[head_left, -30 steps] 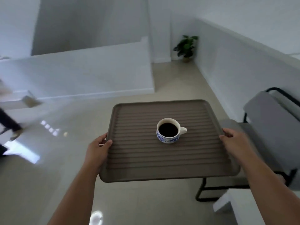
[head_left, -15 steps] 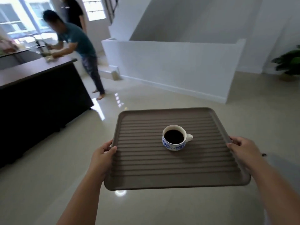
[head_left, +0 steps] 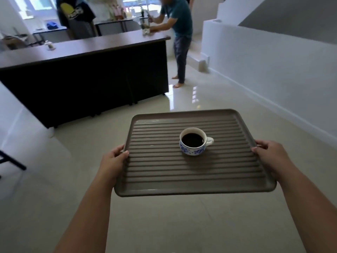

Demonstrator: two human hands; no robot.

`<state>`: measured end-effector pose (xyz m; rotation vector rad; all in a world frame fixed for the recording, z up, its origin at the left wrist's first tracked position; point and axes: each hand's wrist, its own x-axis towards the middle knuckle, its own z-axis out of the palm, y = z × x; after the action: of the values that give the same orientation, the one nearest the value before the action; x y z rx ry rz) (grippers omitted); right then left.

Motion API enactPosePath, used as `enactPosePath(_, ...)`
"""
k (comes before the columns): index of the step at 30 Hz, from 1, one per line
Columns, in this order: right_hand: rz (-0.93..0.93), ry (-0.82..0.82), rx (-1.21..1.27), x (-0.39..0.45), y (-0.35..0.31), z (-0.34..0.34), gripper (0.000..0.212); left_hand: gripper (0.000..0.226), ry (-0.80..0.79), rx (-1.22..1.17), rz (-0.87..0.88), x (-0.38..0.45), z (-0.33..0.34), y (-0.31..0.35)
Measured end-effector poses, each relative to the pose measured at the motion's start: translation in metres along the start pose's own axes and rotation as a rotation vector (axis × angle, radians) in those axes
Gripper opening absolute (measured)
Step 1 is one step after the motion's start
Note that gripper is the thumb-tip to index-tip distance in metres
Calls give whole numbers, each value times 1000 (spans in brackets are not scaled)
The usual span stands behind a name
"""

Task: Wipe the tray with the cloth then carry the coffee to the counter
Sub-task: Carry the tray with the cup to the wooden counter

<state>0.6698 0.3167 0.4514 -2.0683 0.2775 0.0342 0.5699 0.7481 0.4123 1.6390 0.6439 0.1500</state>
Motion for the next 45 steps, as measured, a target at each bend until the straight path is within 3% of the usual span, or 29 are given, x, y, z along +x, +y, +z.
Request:
enactPosePath(8,-45,-123,37,73,-52,71,37,35,157,-77,3,47,-31,11)
enactPosePath(20,-86,-197,77,203,-136,181,34,36,251,-164,5,184,-61,59)
enactPosePath(45,-148,-356,21,592,-327,395,35,38,404,-223,-24,580,-32,193)
